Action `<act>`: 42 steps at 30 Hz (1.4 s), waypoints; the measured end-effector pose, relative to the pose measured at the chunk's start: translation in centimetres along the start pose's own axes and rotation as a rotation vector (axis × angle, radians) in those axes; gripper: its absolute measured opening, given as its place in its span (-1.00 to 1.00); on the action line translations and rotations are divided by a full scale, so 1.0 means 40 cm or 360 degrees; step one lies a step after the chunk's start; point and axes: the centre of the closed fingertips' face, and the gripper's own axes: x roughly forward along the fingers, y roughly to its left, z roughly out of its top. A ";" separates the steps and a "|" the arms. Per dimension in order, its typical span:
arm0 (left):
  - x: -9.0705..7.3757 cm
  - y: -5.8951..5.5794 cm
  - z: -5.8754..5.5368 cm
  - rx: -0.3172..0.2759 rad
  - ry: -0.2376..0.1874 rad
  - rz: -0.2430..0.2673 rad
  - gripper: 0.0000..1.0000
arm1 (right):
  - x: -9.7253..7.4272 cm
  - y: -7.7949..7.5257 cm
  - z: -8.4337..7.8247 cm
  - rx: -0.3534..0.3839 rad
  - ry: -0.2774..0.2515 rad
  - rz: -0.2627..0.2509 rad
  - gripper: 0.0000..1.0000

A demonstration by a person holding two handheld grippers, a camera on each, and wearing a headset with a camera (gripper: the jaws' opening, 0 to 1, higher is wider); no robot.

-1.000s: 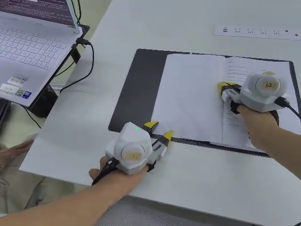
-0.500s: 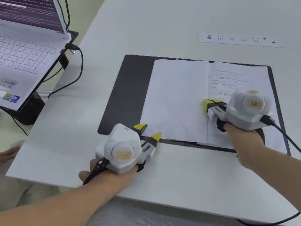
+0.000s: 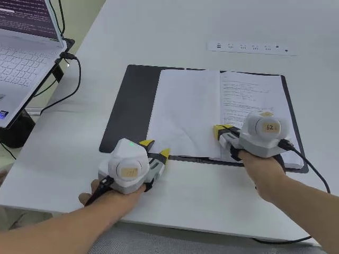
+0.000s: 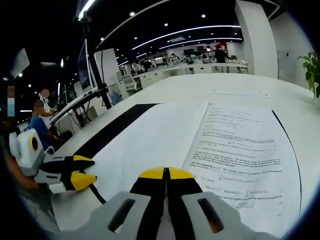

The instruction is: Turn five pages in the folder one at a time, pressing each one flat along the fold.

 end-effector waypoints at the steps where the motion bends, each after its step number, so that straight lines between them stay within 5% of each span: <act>1: 0.000 0.000 0.000 0.0003 0.0000 -0.0001 -0.50 | -0.001 -0.001 -0.002 0.0008 0.0001 0.0002 -1.00; 27: -0.003 -0.001 0.002 0.0016 0.0020 0.0003 -0.51 | -0.127 0.080 -0.119 0.0184 0.0200 0.0109 -1.00; 38: -0.002 0.001 0.007 0.0003 0.0076 0.0016 -0.52 | -0.240 0.135 -0.068 0.0390 0.0172 0.0197 -1.00; 42: 0.002 0.020 0.009 -0.0141 0.0178 0.0058 -0.65 | -0.295 0.138 -0.043 0.0435 0.0116 0.0177 -1.00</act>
